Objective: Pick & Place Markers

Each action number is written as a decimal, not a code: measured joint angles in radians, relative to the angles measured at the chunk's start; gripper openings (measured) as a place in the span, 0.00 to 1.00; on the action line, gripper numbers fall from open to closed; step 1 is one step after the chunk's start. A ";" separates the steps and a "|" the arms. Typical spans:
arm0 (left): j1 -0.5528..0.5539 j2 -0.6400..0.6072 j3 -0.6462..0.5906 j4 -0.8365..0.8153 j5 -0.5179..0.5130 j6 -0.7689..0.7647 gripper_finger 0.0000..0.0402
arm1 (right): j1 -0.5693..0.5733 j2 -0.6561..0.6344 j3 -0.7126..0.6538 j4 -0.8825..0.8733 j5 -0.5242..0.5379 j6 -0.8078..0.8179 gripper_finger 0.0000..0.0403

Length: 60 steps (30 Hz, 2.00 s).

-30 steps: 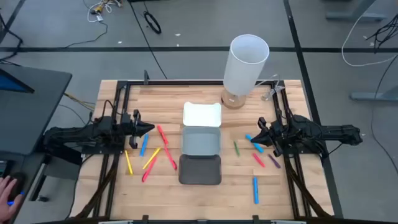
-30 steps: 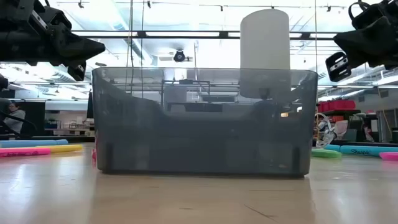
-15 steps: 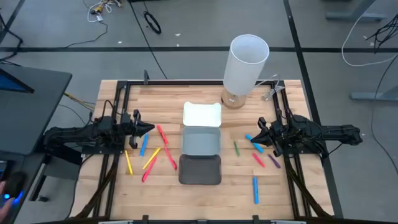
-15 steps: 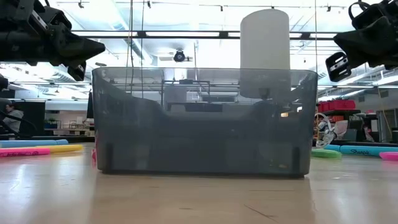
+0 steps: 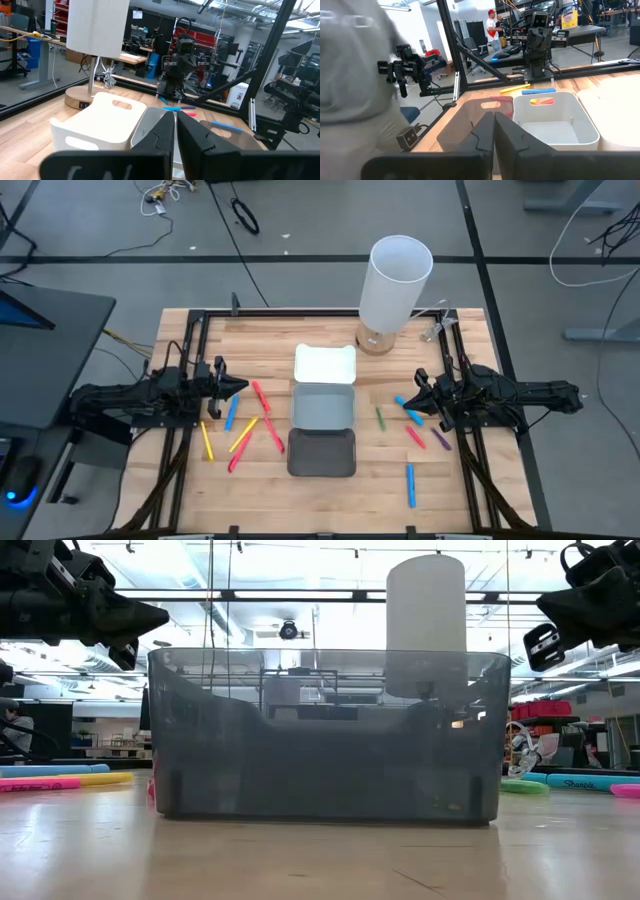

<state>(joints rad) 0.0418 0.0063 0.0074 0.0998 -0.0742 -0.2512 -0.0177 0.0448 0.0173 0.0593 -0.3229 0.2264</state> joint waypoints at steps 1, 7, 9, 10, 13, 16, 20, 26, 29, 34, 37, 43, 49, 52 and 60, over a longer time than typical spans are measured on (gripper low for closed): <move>0.000 0.000 0.000 0.000 0.000 0.000 0.06 | 0.000 0.000 0.000 0.000 0.000 0.000 0.04; 0.000 0.000 0.000 0.000 0.000 0.000 0.06 | 0.000 0.000 0.000 0.000 0.000 0.000 0.04; 0.000 0.000 0.000 0.000 0.000 0.000 0.06 | 0.000 0.000 0.000 0.000 0.000 0.000 0.04; 0.000 0.000 0.000 0.000 0.000 0.000 0.06 | 0.000 0.000 0.000 0.000 0.000 0.000 0.04; 0.000 0.000 0.000 0.000 0.000 0.000 0.06 | 0.000 0.000 0.000 0.000 0.000 0.000 0.04; 0.000 0.000 0.000 0.000 0.000 0.000 0.06 | 0.000 0.000 0.000 0.000 0.000 0.000 0.04; 0.000 0.000 0.000 0.000 0.000 0.000 0.06 | 0.000 0.000 0.000 0.000 0.000 0.000 0.04; 0.000 0.000 0.000 0.000 0.000 0.000 0.06 | 0.000 0.000 0.000 0.000 0.008 -0.002 0.04; 0.000 0.000 0.000 0.000 0.000 0.000 0.06 | 0.000 0.000 0.000 0.018 0.027 -0.038 0.04; 0.000 0.000 0.000 0.000 0.000 0.000 0.06 | 0.000 0.000 0.000 0.026 0.027 -0.044 0.04; 0.000 0.000 0.000 0.000 0.000 0.000 0.06 | 0.000 0.000 0.000 0.040 0.027 -0.040 0.04; 0.000 0.000 0.000 0.000 0.000 0.000 0.06 | 0.000 0.000 0.000 0.129 0.014 0.001 0.06; 0.000 0.000 0.000 0.000 0.000 0.000 0.06 | 0.000 0.000 0.030 0.259 -0.008 0.115 0.20; 0.000 0.000 0.000 0.000 0.000 0.000 0.06 | 0.000 0.000 0.065 0.255 -0.002 0.148 0.29; 0.000 0.000 0.000 0.000 -0.001 0.000 0.06 | 0.000 0.032 0.232 0.089 0.084 0.183 0.46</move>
<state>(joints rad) 0.0419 0.0063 0.0076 0.0998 -0.0756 -0.2512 -0.0177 0.0765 0.2495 0.1483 -0.2388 0.4099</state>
